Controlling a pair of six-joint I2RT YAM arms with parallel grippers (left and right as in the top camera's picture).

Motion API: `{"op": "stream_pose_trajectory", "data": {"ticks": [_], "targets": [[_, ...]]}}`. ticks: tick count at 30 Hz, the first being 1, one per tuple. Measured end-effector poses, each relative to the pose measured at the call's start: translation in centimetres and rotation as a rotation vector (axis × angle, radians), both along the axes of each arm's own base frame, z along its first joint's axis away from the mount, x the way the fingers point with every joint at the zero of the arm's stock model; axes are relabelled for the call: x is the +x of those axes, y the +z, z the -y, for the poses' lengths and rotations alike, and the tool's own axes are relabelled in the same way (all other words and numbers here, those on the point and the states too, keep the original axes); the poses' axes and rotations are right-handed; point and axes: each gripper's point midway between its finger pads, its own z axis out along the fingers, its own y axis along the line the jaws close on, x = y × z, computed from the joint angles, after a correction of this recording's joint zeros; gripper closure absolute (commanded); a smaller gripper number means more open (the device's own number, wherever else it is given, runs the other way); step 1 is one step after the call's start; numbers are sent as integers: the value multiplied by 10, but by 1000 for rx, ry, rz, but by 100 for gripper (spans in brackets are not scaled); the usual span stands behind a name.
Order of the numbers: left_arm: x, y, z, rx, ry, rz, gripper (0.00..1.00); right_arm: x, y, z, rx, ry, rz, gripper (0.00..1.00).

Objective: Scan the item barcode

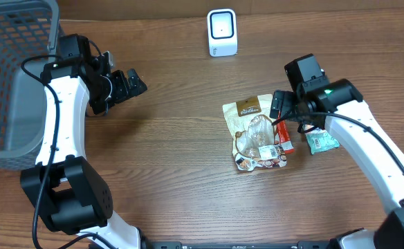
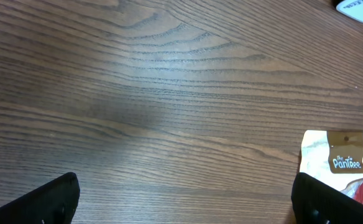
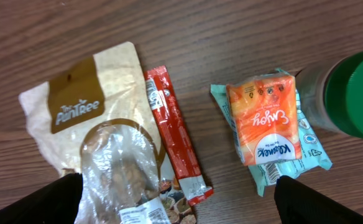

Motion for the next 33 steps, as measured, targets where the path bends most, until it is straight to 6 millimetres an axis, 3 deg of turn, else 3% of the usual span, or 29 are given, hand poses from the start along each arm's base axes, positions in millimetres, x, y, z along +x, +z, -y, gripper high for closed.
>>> {"op": "stream_pose_trajectory", "data": {"ticks": [3,8,15,21,27,33], "targets": [[0,0,0,0,0,0,0,-2,22,1,22,0,61,0],[0,0,0,0,0,0,0,-15,83,5,86,0,237,0],[0,0,0,0,0,0,0,-51,163,19,172,-2,485,0],[0,0,0,0,0,0,0,-97,223,37,249,-5,700,0],[0,0,0,0,0,0,0,-148,261,57,310,-12,888,0],[0,0,0,0,0,0,0,-186,257,73,334,-25,980,0]]}}
